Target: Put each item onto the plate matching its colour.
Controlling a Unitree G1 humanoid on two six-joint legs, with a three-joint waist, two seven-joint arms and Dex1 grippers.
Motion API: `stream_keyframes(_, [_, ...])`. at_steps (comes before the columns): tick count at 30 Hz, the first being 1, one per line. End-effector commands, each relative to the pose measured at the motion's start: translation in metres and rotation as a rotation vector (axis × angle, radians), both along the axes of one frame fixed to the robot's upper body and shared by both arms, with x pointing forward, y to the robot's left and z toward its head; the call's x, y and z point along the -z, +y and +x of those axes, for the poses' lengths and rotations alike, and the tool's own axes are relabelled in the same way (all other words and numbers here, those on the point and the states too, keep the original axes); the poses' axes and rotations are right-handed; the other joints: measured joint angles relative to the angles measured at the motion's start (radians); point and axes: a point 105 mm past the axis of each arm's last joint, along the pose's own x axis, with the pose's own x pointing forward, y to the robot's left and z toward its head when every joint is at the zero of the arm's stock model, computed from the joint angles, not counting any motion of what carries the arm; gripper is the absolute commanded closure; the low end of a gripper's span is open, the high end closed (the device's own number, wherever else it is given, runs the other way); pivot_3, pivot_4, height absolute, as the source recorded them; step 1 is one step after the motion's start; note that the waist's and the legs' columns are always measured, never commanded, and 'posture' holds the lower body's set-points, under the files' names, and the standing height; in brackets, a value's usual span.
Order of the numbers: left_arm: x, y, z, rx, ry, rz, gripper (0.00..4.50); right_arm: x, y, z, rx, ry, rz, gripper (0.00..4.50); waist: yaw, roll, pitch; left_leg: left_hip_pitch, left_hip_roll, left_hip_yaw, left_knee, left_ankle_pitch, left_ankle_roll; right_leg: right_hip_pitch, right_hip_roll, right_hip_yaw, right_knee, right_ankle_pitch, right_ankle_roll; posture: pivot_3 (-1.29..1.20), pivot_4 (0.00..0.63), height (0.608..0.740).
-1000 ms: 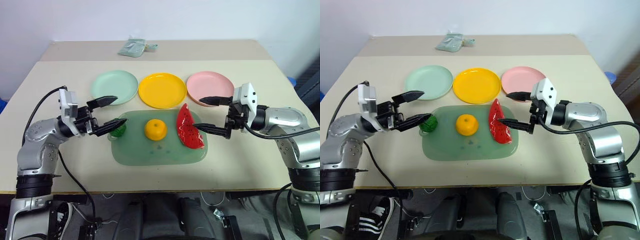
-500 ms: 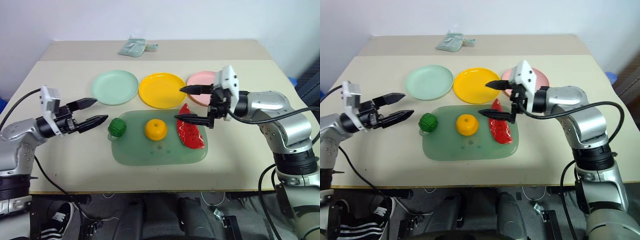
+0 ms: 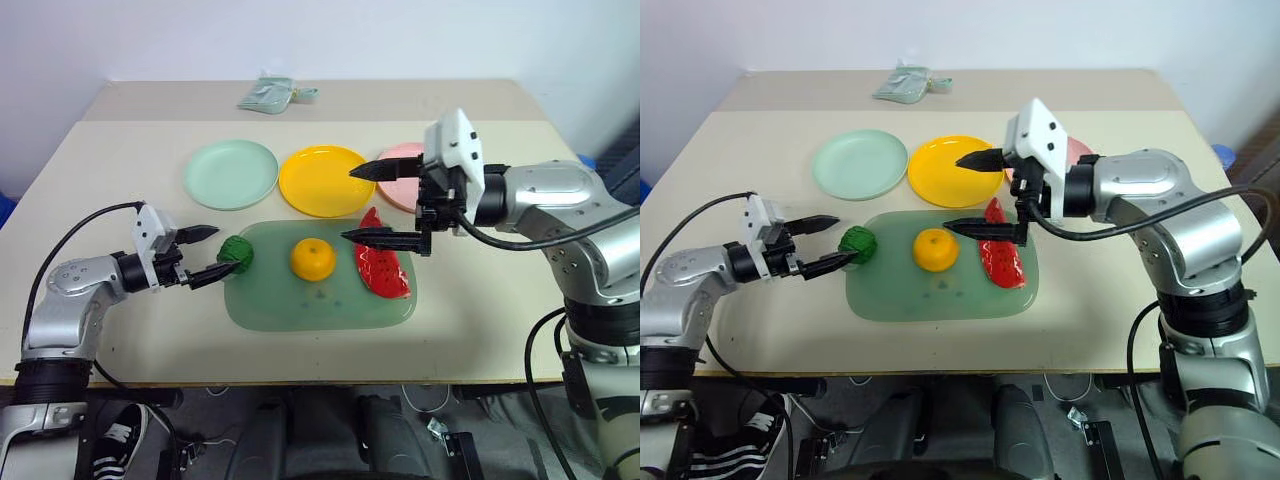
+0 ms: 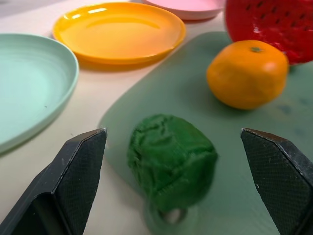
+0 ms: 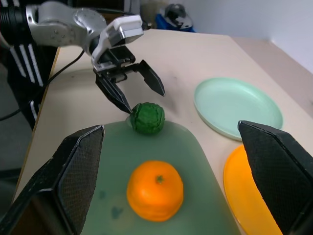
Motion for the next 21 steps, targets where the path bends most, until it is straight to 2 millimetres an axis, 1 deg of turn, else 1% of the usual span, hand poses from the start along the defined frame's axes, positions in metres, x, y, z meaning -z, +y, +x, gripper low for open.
stream_keyframes(1, [0.002,-0.006,0.005,-0.004,-0.002,-0.009,0.00,-0.010,0.001,-0.006,-0.003,-0.064,0.030,0.02,-0.001,0.000,0.000,0.000,0.000,0.000,0.000,0.000,0.000,0.000,0.000,0.000,0.000,0.000,0.000,0.00,0.150,0.740])
stream_keyframes(4, [0.019,-0.010,0.005,-0.016,0.045,-0.015,0.00,-0.010,0.001,-0.007,0.007,-0.071,0.040,0.02,-0.001,0.000,0.000,0.000,0.000,0.000,0.000,0.000,0.000,0.000,0.000,0.000,0.000,0.000,0.000,0.00,0.150,0.740])
stream_keyframes(6, [0.025,-0.011,0.004,-0.015,0.071,-0.014,0.00,-0.010,0.000,-0.007,0.013,-0.072,0.045,0.02,-0.002,0.000,0.000,0.000,0.000,0.000,0.000,0.000,0.000,0.000,0.000,0.000,0.000,0.000,0.000,0.00,0.150,0.740])
stream_keyframes(7, [0.027,-0.010,0.006,-0.027,0.069,-0.008,0.26,-0.010,0.000,-0.007,0.015,-0.074,0.046,0.00,-0.002,0.000,0.000,0.000,0.000,0.000,0.000,0.000,0.000,0.000,0.000,0.000,0.000,0.000,0.000,0.00,0.150,0.740])
stream_keyframes(9, [0.023,-0.010,0.008,-0.031,0.043,-0.016,0.80,-0.009,-0.001,-0.007,0.022,-0.069,0.047,0.00,-0.001,0.000,0.000,0.000,0.000,0.000,0.000,0.000,0.000,0.000,0.000,0.000,0.000,0.000,0.000,0.00,0.150,0.740])
stream_keyframes(10, [0.021,-0.010,0.008,-0.029,0.033,-0.022,1.34,-0.009,-0.002,-0.007,0.023,-0.067,0.048,0.00,-0.001,0.000,0.000,0.000,0.000,0.000,0.000,0.000,0.000,0.000,0.000,0.000,0.000,0.000,0.000,0.00,0.150,0.740])
stream_keyframes(11, [0.015,-0.011,0.010,-0.037,0.010,-0.037,1.75,-0.009,-0.002,-0.007,0.024,-0.069,0.049,0.00,0.000,0.000,0.000,0.000,0.000,0.000,0.000,0.000,0.000,0.000,0.000,0.000,0.000,0.000,0.000,0.00,0.150,0.740])
stream_keyframes(13, [0.002,-0.007,0.018,-0.082,-0.047,-0.065,1.75,-0.009,-0.001,-0.007,0.025,-0.072,0.053,0.00,0.001,0.000,0.000,0.000,0.000,0.000,0.000,0.000,0.000,0.000,0.000,0.000,0.000,0.000,0.000,0.00,0.150,0.740])
stream_keyframes(14, [-0.009,-0.004,0.025,-0.130,-0.078,-0.107,1.75,-0.010,-0.001,-0.006,0.025,-0.075,0.054,0.00,0.002,0.000,0.000,0.000,0.000,0.000,0.000,0.000,0.000,0.000,0.000,0.000,0.000,0.000,0.000,0.00,0.150,0.740])
stream_keyframes(16, [-0.022,0.000,0.034,-0.193,-0.109,-0.164,1.75,-0.010,-0.001,-0.006,0.025,-0.078,0.055,0.00,0.004,0.000,0.000,0.000,0.000,-0.001,0.001,0.000,0.000,0.000,0.000,-0.001,0.000,0.000,0.000,0.00,0.150,0.740])
stream_keyframes(18, [-0.038,0.007,0.048,-0.285,-0.177,-0.182,1.75,-0.009,0.000,-0.005,0.023,-0.077,0.056,0.00,0.002,0.000,0.000,0.000,0.000,-0.001,0.001,0.000,0.000,0.000,0.000,-0.001,0.000,0.000,0.000,0.00,0.150,0.740])
stream_keyframes(20, [-0.057,0.017,0.066,-0.420,-0.255,-0.214,1.75,-0.007,0.002,-0.001,0.029,-0.078,0.055,0.00,0.002,0.000,0.000,0.000,0.000,-0.001,0.001,0.000,0.000,0.000,0.000,-0.001,0.000,0.000,0.000,0.00,0.150,0.740])
stream_keyframes(21, [-0.061,0.020,0.072,-0.460,-0.275,-0.222,1.75,-0.007,0.003,0.000,0.033,-0.078,0.054,0.00,0.002,-0.001,0.000,0.000,0.000,-0.001,0.001,0.000,0.000,0.000,0.000,-0.001,0.001,0.000,0.000,0.00,0.150,0.740])
